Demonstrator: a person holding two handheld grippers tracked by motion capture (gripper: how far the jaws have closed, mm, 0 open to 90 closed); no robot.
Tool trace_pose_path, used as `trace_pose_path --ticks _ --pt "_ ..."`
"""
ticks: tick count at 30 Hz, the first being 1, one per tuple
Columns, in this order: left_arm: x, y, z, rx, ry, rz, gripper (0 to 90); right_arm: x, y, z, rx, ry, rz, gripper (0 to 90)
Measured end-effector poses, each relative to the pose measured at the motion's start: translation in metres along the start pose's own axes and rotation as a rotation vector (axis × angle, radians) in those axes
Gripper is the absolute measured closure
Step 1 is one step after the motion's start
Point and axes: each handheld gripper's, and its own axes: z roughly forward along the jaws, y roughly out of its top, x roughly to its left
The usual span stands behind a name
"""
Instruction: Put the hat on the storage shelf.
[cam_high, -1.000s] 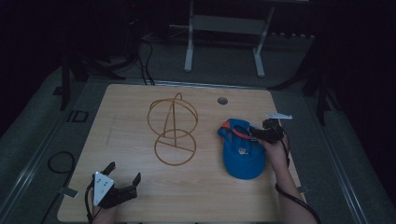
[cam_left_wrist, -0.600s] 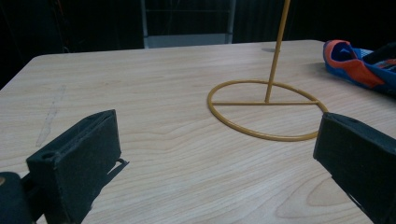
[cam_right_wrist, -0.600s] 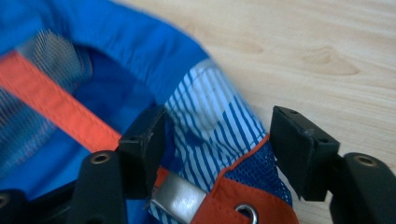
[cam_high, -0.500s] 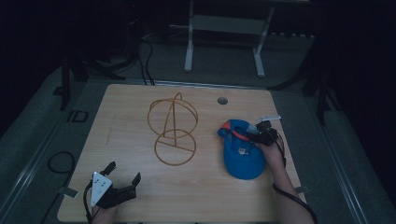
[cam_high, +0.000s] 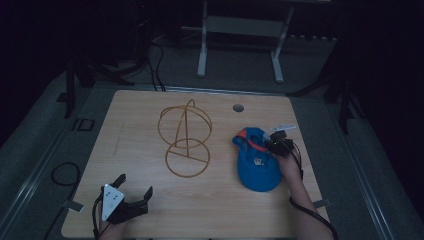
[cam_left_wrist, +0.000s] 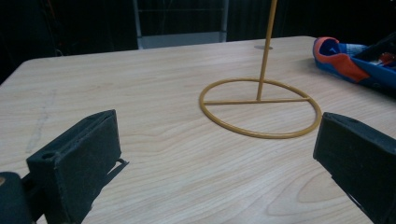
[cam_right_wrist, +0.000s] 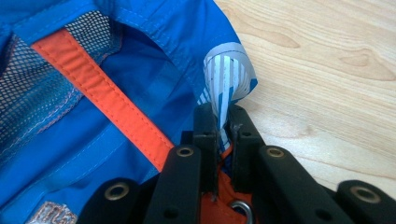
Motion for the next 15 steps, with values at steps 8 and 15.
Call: trace_pose_path --ticks 8,15 --pt "-0.001 0.004 -0.002 0.002 -0.024 -0.016 4.7 0.001 0.001 -0.017 -0.060 -0.005 0.025 84.8" --pt "-0.007 0.012 -0.003 0.026 -0.069 -0.044 4.6 0.001 0.003 -0.043 -0.127 0.024 0.048 84.8"
